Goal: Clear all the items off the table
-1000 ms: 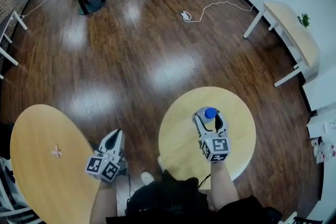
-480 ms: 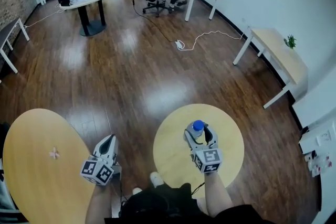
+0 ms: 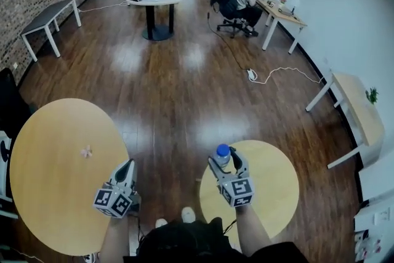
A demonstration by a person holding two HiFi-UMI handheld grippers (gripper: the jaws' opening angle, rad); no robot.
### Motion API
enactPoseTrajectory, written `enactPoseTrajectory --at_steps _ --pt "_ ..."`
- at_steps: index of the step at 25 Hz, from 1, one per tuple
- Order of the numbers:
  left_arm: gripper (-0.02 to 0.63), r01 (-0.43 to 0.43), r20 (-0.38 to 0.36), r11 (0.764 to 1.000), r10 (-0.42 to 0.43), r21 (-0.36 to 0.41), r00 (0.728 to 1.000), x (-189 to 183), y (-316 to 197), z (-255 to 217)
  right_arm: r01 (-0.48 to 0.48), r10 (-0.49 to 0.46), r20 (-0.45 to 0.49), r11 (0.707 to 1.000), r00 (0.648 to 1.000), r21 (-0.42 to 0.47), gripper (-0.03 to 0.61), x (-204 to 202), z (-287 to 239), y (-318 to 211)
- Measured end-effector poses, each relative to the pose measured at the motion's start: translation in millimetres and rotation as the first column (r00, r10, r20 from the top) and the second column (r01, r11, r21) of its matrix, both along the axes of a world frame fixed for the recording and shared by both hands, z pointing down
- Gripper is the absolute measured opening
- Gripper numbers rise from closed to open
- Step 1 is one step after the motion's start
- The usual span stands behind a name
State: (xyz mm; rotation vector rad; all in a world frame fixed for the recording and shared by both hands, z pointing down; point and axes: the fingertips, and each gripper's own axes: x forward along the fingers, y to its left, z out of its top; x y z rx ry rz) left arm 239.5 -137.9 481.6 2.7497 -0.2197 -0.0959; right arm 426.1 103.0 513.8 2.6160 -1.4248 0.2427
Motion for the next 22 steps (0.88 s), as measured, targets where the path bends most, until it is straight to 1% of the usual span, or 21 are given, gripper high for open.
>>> enactPoseTrajectory --at_steps 2,4,5,7,9,11,14,18,20,22 --pt "0.001 0.090 0.003 0.996 -0.090 0.003 0.996 -31.8 -15.3 -1.0 0.088 -0.088 -0.006 0.996 0.996 0.008 0.339 -12.0 -2.1 -32.1" --pt "0.001 0.175 0.011 0.985 -0.175 0.010 0.984 -64.3 -27.2 -0.8 0.174 -0.174 -0.006 0.984 0.985 0.022 0.339 -25.6 -2.4 -62.3" --pt "0.002 0.216 0.018 0.976 -0.216 0.019 0.976 -81.8 -33.2 -0.3 0.221 -0.221 -0.006 0.975 0.975 0.033 0.339 -33.7 -1.2 -79.1" --pt "0.001 0.304 0.031 0.952 -0.305 0.039 0.952 -121.1 -47.5 -0.1 0.325 -0.326 -0.003 0.944 0.945 0.050 0.339 -54.4 5.2 -117.9" --pt "0.000 0.395 0.031 0.918 -0.396 0.043 0.918 -162.6 -62.0 -0.2 0.425 -0.425 -0.006 0.904 0.905 0.043 0.339 -79.4 11.3 -158.8" --pt "0.000 0.475 0.027 0.879 -0.476 0.039 0.879 -202.8 -72.2 0.5 0.509 -0.509 -0.011 0.860 0.861 0.030 0.339 -109.3 13.1 -195.6" --pt "0.001 0.571 0.009 0.820 -0.572 0.038 0.820 -260.4 -81.6 0.1 0.614 -0.614 -0.025 0.789 0.789 0.017 0.339 -159.0 11.4 -242.1" --pt "0.000 0.658 0.003 0.751 -0.659 0.049 0.752 -339.2 -92.7 1.3 0.698 -0.698 -0.021 0.716 0.716 0.022 0.339 -223.8 10.5 -291.9" --pt "0.001 0.708 0.003 0.705 -0.708 0.042 0.706 -388.4 -102.2 5.9 0.733 -0.733 -0.011 0.679 0.680 0.040 0.339 -261.5 9.2 -316.9" --pt "0.000 0.756 -0.001 0.654 -0.756 0.035 0.655 -435.3 -107.6 7.8 0.770 -0.770 -0.010 0.636 0.638 0.051 0.339 -298.9 7.8 -341.0"
